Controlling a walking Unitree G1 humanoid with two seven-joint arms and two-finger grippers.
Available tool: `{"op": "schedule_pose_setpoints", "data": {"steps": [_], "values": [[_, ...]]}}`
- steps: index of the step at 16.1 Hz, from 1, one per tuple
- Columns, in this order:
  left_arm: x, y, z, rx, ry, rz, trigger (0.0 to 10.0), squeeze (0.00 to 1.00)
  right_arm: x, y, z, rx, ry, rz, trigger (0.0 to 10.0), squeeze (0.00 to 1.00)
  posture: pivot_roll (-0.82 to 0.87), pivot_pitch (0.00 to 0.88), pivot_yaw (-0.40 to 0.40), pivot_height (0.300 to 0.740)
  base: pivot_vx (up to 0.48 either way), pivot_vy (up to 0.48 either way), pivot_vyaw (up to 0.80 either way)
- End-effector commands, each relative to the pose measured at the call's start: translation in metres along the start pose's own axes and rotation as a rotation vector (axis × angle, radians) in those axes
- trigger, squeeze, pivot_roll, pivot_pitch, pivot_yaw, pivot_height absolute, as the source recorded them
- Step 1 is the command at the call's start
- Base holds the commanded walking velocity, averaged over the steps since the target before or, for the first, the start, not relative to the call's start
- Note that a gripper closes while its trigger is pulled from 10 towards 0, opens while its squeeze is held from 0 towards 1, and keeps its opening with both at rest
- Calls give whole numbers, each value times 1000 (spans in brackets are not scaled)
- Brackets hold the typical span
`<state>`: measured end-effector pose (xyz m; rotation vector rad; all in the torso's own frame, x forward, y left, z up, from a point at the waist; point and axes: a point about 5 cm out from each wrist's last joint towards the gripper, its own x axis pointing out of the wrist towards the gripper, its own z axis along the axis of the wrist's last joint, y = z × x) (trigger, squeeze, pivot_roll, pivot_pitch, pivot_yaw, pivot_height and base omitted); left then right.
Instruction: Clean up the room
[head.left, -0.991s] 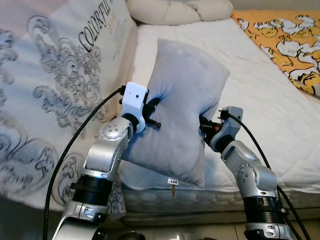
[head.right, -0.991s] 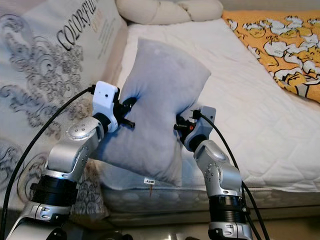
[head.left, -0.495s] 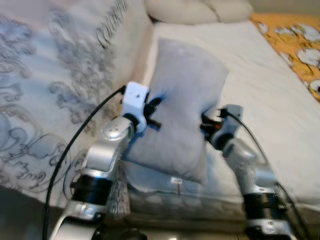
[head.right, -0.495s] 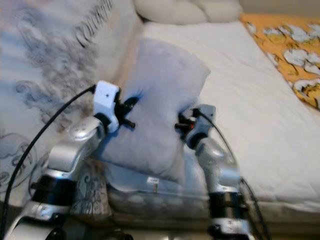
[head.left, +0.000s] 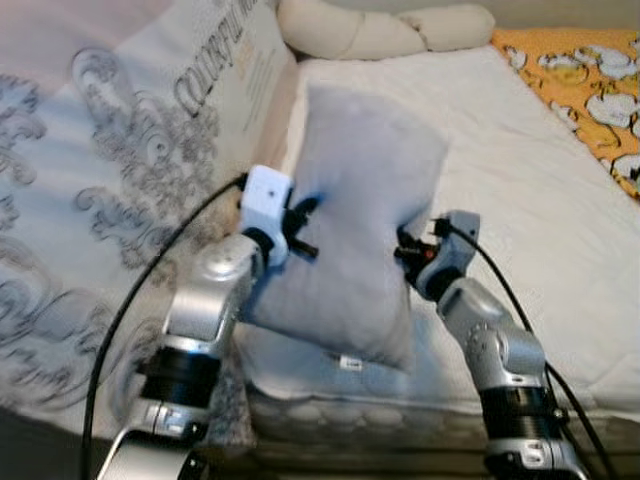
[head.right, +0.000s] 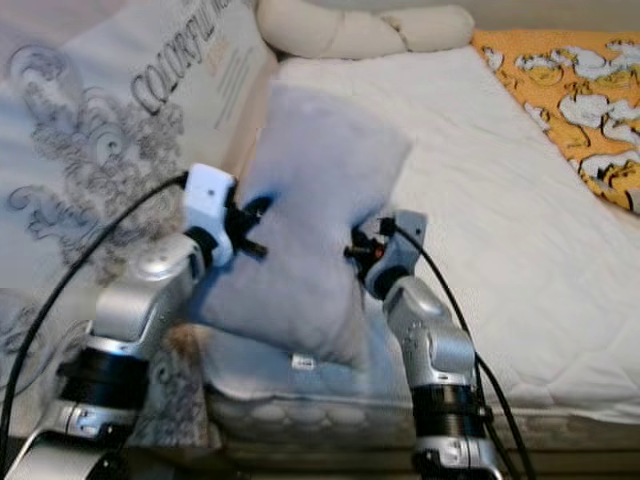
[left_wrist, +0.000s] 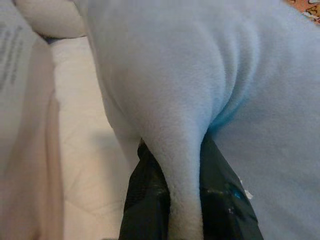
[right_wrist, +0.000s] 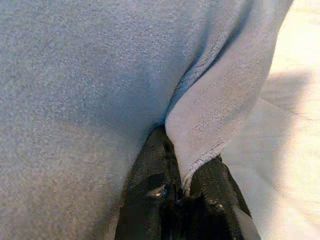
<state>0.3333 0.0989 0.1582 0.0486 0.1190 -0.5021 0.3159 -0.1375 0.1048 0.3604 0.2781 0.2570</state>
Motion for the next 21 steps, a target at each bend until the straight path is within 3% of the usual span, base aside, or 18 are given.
{"op": "schedule_pose_setpoints", "data": {"steps": [1, 12, 13, 14, 16, 18, 20, 21], "values": [[3, -4, 12, 18, -52, -16, 10000, 0, 0, 4, 5, -14, -22, 15, 10000, 0, -47, 0, 80, 740, 345, 0, 0], [2, -1, 12, 26, -44, 5, 10000, 0, 4, 7, 3, 38, 7, 56, 10000, 0, -25, 0, 59, 740, 265, 0, 0], [2, -1, 11, 31, -39, 4, 10000, 0, 3, 5, 3, 49, 3, 45, 10000, 255, -28, 0, 63, 740, 0, 0, 0], [3, 0, 10, 54, -26, -2, 10000, 0, 3, -1, 2, 54, 4, 2, 10000, 1000, -30, 0, 68, 740, 0, 0, 0], [6, 5, 9, 110, -5, -4, 10000, 0, 1, -17, -1, 27, 13, -94, 10000, 1000, -34, 0, 72, 740, 0, 0, 0], [14, 22, 8, 211, 41, 33, 10000, 0, -5, -36, -6, -8, 24, -193, 10000, 1000, -46, 0, 83, 740, 0, 0, 0], [17, 30, 5, 262, 63, 60, 10000, 0, -9, -41, -9, -42, 40, -189, 10000, 1000, -50, 0, 86, 740, 0, 0, 0], [19, 42, 4, 302, 77, 97, 10000, 0, -12, -39, -12, -46, 63, -114, 10000, 1000, -57, 0, 92, 740, 0, 0, 0]]}}
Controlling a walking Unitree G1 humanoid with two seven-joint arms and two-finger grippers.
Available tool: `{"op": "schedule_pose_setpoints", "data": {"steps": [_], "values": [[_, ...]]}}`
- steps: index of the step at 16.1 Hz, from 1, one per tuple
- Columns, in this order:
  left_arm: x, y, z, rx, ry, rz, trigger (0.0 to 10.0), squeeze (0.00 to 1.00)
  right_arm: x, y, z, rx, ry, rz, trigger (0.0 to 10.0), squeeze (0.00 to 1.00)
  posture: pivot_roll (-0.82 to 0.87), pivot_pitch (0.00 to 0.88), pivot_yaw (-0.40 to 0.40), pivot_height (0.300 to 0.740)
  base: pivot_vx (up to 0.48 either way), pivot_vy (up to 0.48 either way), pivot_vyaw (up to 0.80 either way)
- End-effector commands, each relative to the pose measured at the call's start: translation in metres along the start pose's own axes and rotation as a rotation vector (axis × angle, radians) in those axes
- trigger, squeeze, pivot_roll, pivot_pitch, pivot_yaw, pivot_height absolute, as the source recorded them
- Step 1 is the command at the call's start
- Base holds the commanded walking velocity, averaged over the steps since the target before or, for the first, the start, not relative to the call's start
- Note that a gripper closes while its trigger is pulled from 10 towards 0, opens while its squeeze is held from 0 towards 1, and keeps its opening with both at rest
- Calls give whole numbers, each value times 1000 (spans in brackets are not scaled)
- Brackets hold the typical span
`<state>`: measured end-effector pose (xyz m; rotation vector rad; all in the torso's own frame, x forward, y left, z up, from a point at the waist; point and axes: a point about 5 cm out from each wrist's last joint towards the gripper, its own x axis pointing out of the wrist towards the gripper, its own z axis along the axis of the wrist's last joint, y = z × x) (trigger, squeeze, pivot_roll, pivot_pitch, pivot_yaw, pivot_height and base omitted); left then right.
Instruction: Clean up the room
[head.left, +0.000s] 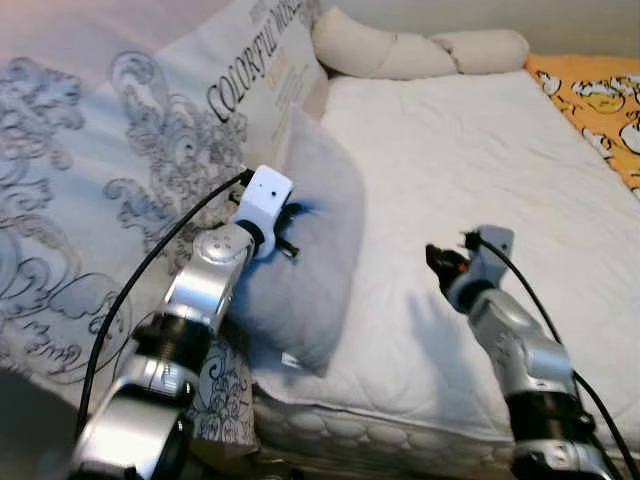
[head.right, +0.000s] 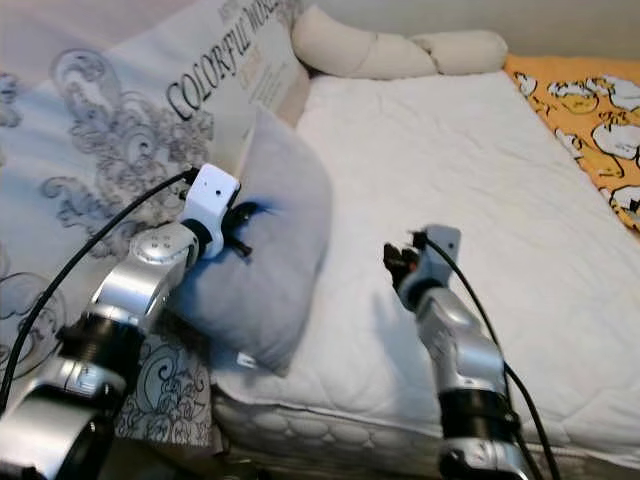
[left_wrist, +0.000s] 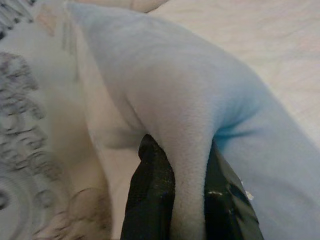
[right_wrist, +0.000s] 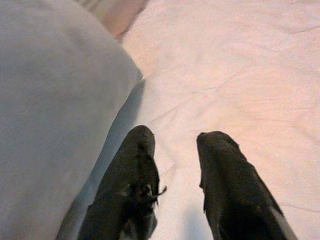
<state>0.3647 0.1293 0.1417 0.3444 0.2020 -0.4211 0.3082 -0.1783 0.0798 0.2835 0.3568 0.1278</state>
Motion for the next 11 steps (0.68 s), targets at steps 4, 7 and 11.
{"op": "schedule_pose_setpoints", "data": {"steps": [4, 7, 11], "values": [[1, 41, 17, 134, -25, 114, 10000, 0, -21, 33, 11, -90, -22, 444, 10000, 1000, -76, 0, 113, 740, 0, 0, 0], [0, 60, 9, 202, 18, 136, 10000, 0, -37, 41, 15, -207, 0, 661, 10000, 1000, -78, 0, 113, 740, 0, 0, 0], [-4, 78, -7, 259, 139, 190, 10000, 0, -44, 44, 24, -206, -8, 759, 10000, 1000, -72, 0, 104, 740, 0, 0, 0]]}}
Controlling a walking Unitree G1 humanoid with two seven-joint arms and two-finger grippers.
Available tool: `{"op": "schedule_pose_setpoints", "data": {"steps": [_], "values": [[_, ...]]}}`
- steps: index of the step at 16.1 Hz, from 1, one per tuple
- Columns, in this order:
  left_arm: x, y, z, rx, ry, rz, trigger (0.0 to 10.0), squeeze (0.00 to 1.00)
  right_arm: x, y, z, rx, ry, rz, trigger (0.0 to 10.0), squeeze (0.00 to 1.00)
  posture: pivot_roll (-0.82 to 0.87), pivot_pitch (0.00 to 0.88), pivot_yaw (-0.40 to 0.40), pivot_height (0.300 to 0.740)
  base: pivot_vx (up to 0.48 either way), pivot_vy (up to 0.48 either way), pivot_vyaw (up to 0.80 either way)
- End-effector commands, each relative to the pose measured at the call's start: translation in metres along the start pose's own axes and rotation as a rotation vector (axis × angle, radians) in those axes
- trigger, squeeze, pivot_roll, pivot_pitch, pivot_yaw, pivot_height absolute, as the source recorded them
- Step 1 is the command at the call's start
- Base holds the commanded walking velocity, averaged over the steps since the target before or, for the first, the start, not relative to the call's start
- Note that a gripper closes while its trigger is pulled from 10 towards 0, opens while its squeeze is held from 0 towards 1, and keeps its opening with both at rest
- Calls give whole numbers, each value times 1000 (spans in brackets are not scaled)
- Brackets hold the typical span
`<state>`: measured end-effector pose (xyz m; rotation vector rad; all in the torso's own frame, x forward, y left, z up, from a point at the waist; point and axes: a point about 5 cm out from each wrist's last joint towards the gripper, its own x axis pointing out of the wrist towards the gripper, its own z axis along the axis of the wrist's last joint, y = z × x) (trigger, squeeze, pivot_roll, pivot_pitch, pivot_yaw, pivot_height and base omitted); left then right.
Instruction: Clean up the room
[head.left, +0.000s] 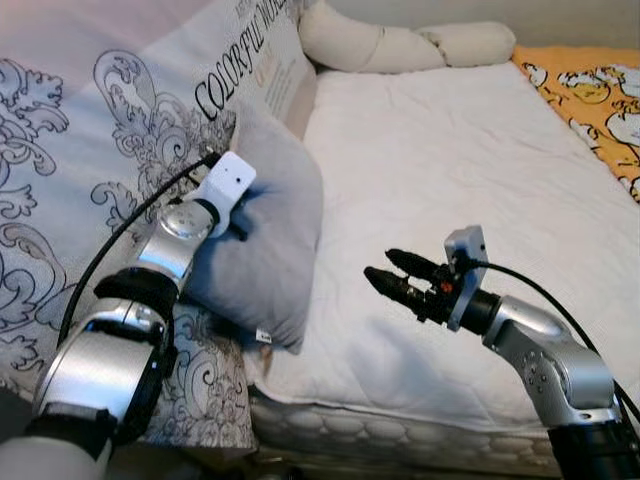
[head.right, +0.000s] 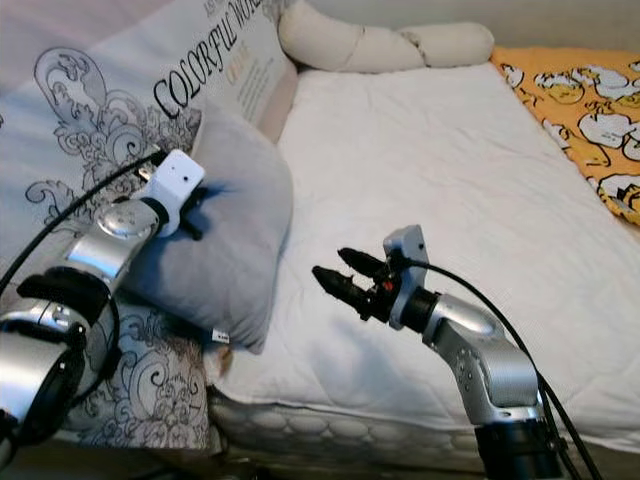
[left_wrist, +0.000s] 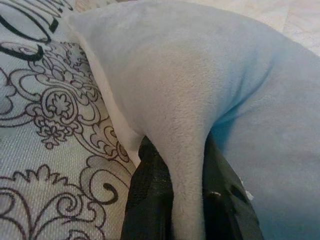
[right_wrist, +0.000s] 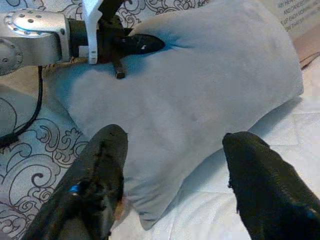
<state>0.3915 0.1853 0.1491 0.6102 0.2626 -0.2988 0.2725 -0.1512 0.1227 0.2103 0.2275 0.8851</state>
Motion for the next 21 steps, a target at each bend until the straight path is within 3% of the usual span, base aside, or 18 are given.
{"op": "schedule_pose_setpoints", "data": {"steps": [1, 2, 3, 4, 6, 9, 11, 13, 15, 16, 17, 18, 21], "values": [[-4, 14, -8, -6, 39, 52, 10000, 0, 2, 3, 5, -25, -2, 24, 10000, 1000, -68, 0, 100, 740, 0, 0, 0], [-3, 9, -14, -22, 53, 31, 10000, 0, 3, 3, 5, -31, -1, 29, 10000, 1000, -71, 0, 100, 740, 0, 0, 0], [-3, 5, -19, -34, 66, 5, 10000, 86, 3, 3, 5, -34, -6, 26, 10000, 1000, -73, 0, 101, 740, 0, 0, 0], [-3, 3, -20, -41, 65, -10, 10000, 1000, 3, 3, 5, -35, -7, 26, 10000, 1000, -73, 0, 101, 740, 0, 0, 0], [-5, 7, -20, -16, 23, 2, 10000, 1000, 1, 5, 6, -35, -13, 45, 10000, 1000, -74, 0, 98, 740, 0, 0, 0], [-9, 19, -17, -59, -48, 57, 10000, 1000, 0, 6, 5, -22, -18, 46, 10000, 1000, -83, 0, 103, 740, 0, 0, 0], [-15, 31, -12, -115, -131, 90, 10000, 1000, 0, 2, 9, 17, -48, -3, 10000, 1000, -75, 0, 92, 740, 0, 0, 0], [-21, 40, 5, -171, -283, 95, 10000, 1000, 0, -1, 19, -8, -119, -47, 10000, 1000, -57, 0, 71, 740, 0, 0, 0], [-25, 41, 12, -246, -341, 105, 10000, 1000, -1, -2, 21, -37, -156, -106, 10000, 1000, -50, 0, 59, 740, 0, 0, 0], [-34, 28, 23, -363, -440, 74, 10000, 1000, -2, -5, 22, -41, -199, -222, 10000, 1000, -47, 0, 45, 740, 0, 0, 0], [-41, 19, 27, -403, -481, 58, 10000, 1000, -3, -5, 22, -27, -212, -267, 10000, 1000, -42, 0, 33, 740, 0, 0, 0], [-45, 12, 29, -398, -503, 41, 10000, 1000, -5, -6, 21, -8, -213, -292, 10000, 1000, -38, 0, 24, 740, 0, 0, 0], [-69, -28, 34, -427, -552, -19, 10000, 1000, -16, -6, 15, 9, -263, -473, 10000, 1000, -24, 0, -13, 740, 0, -102, 0]]}}
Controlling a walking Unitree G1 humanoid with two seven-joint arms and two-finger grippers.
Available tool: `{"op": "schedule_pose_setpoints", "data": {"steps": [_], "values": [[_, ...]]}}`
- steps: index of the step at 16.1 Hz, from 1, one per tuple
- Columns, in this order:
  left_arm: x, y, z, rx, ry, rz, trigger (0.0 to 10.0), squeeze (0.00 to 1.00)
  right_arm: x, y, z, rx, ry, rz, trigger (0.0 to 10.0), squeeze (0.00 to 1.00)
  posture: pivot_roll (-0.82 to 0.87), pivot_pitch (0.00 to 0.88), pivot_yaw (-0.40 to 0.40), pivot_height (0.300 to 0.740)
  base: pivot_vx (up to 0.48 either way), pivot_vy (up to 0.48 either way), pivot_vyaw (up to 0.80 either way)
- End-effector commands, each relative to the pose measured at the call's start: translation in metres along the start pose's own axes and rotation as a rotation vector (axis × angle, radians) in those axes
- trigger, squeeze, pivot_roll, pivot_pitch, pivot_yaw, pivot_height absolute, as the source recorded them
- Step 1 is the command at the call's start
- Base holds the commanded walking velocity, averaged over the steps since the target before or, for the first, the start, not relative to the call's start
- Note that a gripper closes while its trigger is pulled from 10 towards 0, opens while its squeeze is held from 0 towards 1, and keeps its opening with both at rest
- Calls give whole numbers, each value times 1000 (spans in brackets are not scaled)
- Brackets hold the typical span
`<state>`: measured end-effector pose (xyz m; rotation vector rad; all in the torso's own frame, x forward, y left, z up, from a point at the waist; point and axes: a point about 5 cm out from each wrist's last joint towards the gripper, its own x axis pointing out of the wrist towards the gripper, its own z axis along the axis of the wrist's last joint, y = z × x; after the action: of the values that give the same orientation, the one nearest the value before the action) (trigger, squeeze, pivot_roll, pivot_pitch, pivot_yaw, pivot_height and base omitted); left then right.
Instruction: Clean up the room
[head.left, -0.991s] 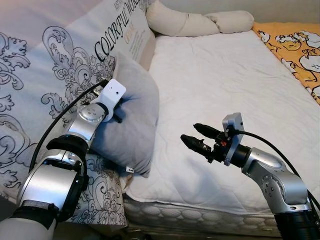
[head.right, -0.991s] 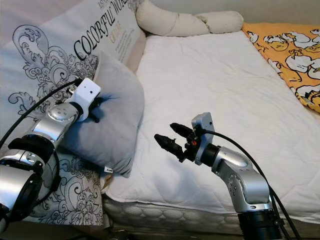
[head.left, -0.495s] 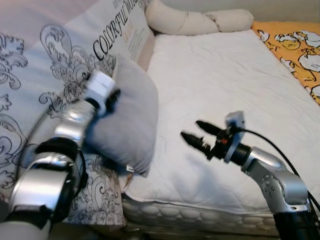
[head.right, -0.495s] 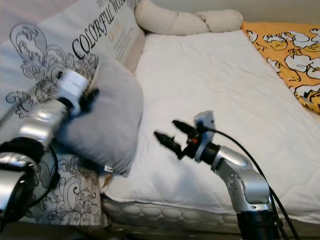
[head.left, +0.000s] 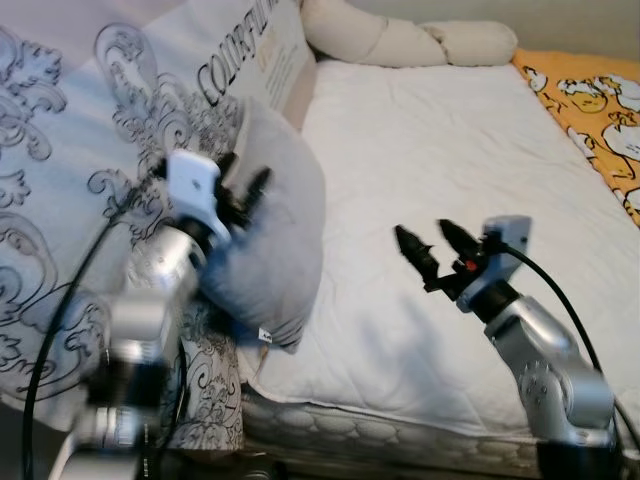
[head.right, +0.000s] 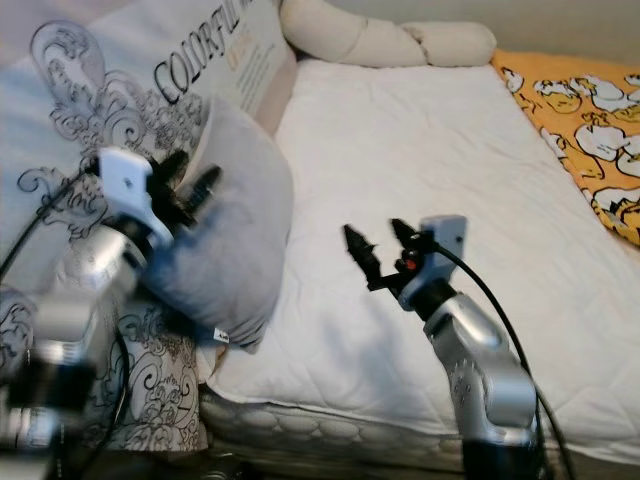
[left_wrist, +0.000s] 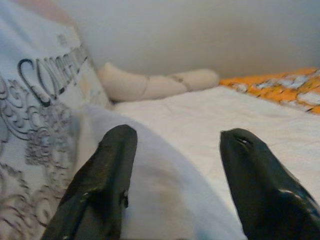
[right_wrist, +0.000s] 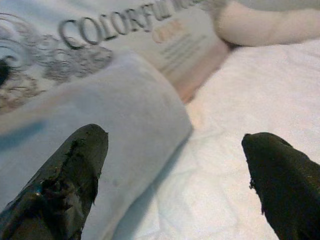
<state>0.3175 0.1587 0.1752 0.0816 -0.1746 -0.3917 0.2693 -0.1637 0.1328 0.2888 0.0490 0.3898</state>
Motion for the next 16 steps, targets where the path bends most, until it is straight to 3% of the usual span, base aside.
{"op": "schedule_pose_setpoints", "data": {"steps": [1, 4, 5, 6, 10, 16], "values": [[-3, -10, 6, 6, -3, -9, 10000, 1000, -7, -4, 4, -16, -41, -75, 10000, 1000, -25, 0, -15, 740, 0, -345, 0], [-34, -13, -8, 6, 100, 63, 10000, 1000, -22, -3, 3, -13, -86, -205, 10000, 1000, -38, 0, -2, 740, 0, -366, 0], [-46, -9, -14, 29, 147, 113, 10000, 1000, -19, -4, 0, -114, -52, -228, 10000, 1000, -24, 0, -13, 740, 0, -368, 0], [-56, -7, -14, 42, 174, 162, 10000, 1000, -18, -2, -2, -89, -39, -223, 10000, 1000, -16, 0, -23, 740, 0, -368, 0], [-68, -2, -12, 53, 204, 225, 10000, 1000, -14, 5, -4, -89, -33, -208, 10000, 1000, -3, 0, -39, 740, 0, -341, 0], [-70, 8, -20, 81, 271, 307, 10000, 1000, -2, -3, -12, -75, 1, -249, 10000, 1000, 30, 0, -75, 740, 0, -311, 0]]}}
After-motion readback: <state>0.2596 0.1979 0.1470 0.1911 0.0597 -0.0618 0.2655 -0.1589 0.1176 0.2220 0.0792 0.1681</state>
